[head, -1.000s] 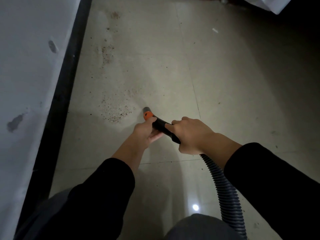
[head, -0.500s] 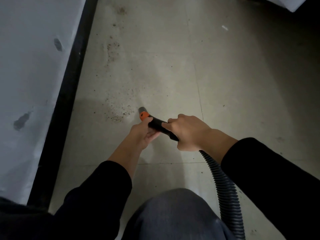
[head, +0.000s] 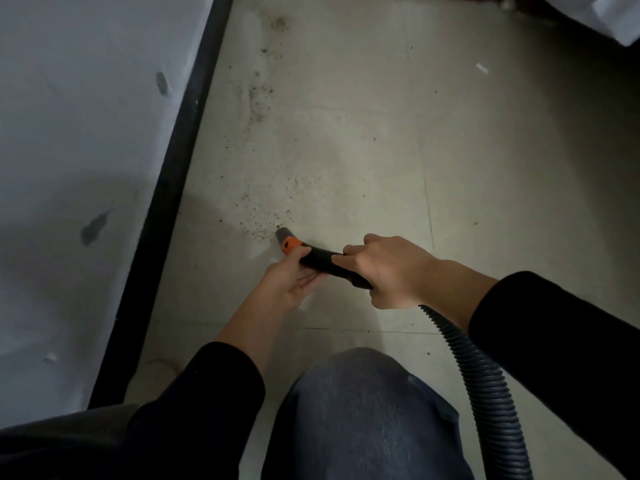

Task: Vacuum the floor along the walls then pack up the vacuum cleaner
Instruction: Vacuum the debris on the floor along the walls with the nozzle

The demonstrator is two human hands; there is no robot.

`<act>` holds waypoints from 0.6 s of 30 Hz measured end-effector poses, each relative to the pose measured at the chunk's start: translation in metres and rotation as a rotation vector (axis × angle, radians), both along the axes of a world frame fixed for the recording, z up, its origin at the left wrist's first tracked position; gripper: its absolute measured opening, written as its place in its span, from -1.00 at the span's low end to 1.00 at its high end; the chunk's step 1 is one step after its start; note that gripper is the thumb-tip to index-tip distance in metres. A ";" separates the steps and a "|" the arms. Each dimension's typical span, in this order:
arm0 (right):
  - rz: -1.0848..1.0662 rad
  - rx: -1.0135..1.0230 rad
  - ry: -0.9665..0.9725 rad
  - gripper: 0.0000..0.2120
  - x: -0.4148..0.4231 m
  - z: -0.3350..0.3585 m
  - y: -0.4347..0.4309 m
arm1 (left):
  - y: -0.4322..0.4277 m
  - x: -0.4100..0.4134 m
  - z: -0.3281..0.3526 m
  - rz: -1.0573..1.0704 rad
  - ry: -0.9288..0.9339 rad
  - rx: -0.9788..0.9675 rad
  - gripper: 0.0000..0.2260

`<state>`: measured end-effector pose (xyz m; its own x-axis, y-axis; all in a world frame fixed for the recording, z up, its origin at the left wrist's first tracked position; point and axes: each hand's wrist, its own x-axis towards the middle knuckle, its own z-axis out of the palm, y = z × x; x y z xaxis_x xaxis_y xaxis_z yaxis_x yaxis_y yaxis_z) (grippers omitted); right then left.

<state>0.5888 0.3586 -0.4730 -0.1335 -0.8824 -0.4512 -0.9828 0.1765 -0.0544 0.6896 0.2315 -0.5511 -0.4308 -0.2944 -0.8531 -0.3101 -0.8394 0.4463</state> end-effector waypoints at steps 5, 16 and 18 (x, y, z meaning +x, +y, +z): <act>0.044 -0.009 -0.003 -0.47 0.006 -0.003 -0.012 | -0.016 0.017 0.001 -0.022 0.025 0.048 -0.90; 0.082 -0.056 -0.029 -0.44 0.018 -0.014 -0.039 | -0.041 0.038 -0.004 0.029 0.008 0.026 -0.86; 0.084 -0.062 -0.032 -0.44 0.021 -0.016 -0.046 | -0.047 0.042 -0.007 0.042 0.008 0.021 -0.83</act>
<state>0.6099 0.3127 -0.4887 -0.0443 -0.9163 -0.3980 -0.9916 0.0889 -0.0942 0.7318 0.1845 -0.5583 -0.4252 -0.2944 -0.8559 -0.2705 -0.8611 0.4305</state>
